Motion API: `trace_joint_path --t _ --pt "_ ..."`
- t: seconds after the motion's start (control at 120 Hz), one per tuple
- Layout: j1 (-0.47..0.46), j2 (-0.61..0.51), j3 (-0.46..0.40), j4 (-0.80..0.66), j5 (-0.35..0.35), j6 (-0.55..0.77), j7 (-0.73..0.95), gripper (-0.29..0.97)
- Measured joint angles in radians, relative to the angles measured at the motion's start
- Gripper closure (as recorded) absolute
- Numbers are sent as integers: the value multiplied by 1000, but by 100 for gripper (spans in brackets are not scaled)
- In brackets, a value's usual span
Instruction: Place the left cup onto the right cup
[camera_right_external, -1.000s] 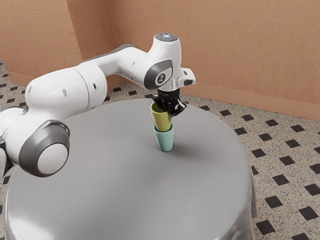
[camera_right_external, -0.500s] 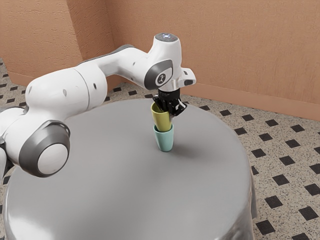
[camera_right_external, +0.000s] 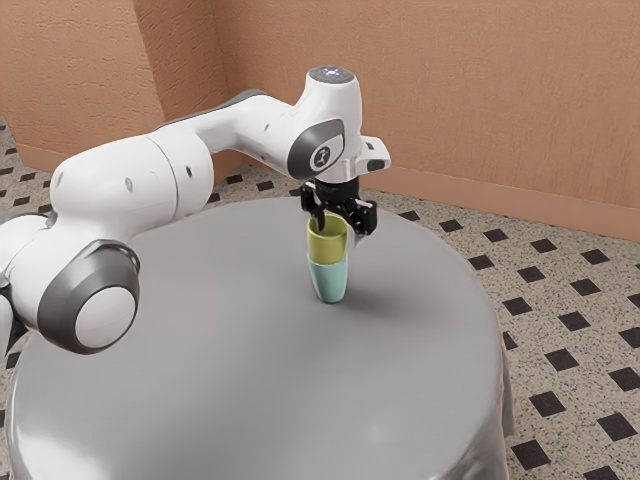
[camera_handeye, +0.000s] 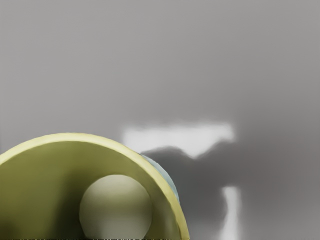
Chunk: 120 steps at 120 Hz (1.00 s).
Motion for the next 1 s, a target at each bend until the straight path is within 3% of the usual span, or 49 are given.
trace_joint_path --t 0.342,0.475,0.542,0.742,1.0 --pt "-1 -21 2 42 2 -28 2 3" --pt "0 -82 -17 46 -2 -66 4 3" --pt "1 -155 -17 5 -24 -95 5 2" --pt "-23 -458 -12 -315 -66 -150 7 2" --pt "-138 -710 2 -518 0 -211 36 2"
